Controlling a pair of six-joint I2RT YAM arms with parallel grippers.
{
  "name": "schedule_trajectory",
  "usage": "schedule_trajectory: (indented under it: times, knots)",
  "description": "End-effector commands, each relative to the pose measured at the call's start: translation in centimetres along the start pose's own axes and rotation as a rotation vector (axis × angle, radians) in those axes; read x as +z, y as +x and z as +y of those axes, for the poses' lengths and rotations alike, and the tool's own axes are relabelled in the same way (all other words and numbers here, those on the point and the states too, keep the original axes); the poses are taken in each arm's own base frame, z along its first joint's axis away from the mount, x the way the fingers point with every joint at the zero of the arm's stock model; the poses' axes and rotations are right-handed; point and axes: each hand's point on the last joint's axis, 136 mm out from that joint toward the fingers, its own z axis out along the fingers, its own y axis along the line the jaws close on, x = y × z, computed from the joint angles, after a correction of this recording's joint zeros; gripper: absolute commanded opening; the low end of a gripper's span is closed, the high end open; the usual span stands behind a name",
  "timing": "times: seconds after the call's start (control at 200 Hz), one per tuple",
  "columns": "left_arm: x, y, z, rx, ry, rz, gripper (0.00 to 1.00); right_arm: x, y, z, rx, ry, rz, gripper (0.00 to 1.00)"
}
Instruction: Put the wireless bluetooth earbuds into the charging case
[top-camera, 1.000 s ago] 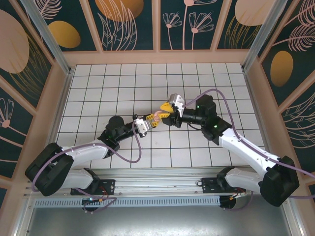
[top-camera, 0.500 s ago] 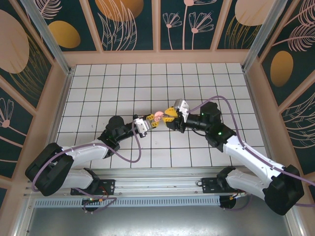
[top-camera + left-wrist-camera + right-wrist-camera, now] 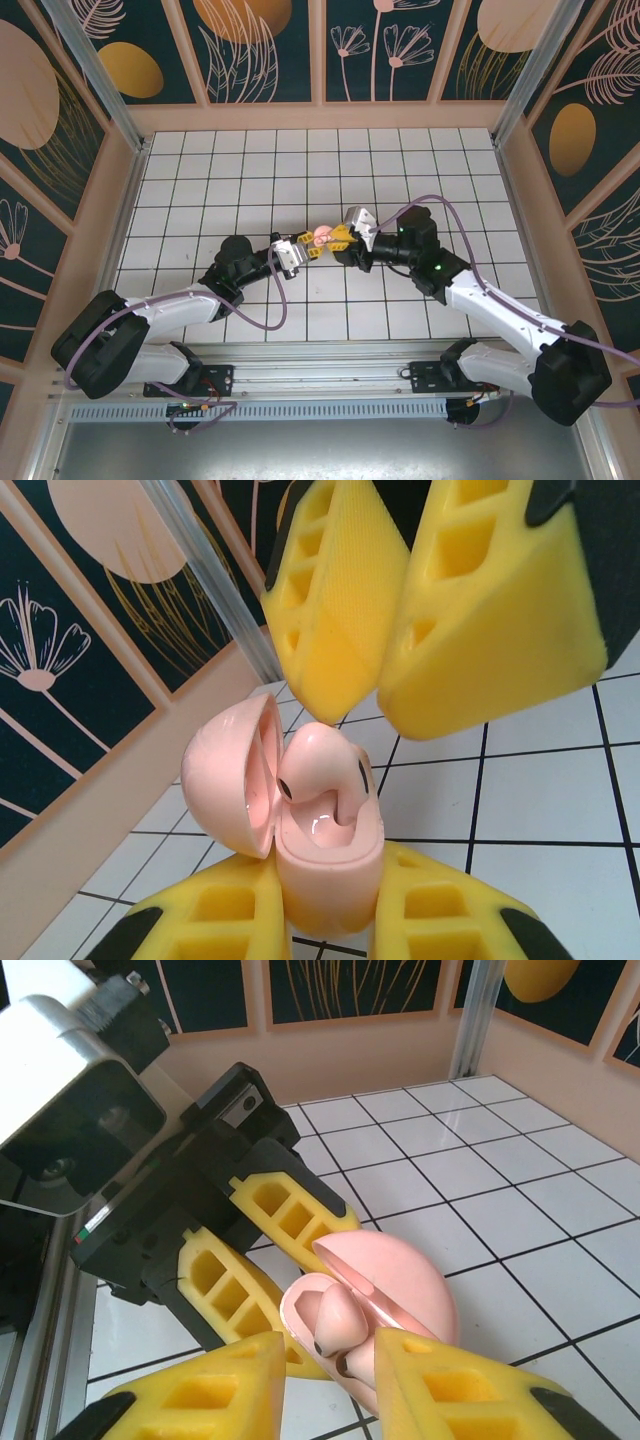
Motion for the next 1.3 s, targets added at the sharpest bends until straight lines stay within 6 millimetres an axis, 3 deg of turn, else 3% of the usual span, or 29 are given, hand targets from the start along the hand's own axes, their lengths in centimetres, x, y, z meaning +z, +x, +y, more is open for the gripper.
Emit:
schedule_trajectory:
  times: [0.0, 0.43, 0.651, 0.901, 0.996, 1.151, 1.291]
  knots:
    - [0.2, -2.2, 0.6, 0.018, -0.003, -0.064, 0.14, 0.2, -1.9, 0.2, -0.049, -0.027, -0.039, 0.28]
    - [0.1, -2.2, 0.6, 0.023, -0.005, -0.06, 0.13, 1.0, -1.4, 0.8, -0.058, -0.085, -0.012, 0.22]
    - [0.2, -2.0, 0.4, 0.012, 0.005, -0.054, 0.13, -0.2, -2.5, 0.7, -0.105, -0.052, -0.031, 0.26]
    - [0.3, -1.3, 0.2, -0.001, 0.014, -0.034, 0.13, -2.7, -3.4, 1.0, -0.211, -0.013, -0.02, 0.38]
    - [0.5, -1.0, 0.1, -0.001, 0.022, -0.025, 0.13, -3.6, -3.6, 0.8, -0.256, 0.007, -0.001, 0.51]
    - [0.5, -1.0, 0.0, -0.001, 0.029, -0.026, 0.13, -4.1, -2.8, -0.3, -0.31, 0.028, 0.115, 0.67]
    - [0.6, -0.9, 0.0, 0.003, 0.031, -0.022, 0.13, -3.9, -1.8, -1.5, -0.359, 0.032, 0.228, 0.75]
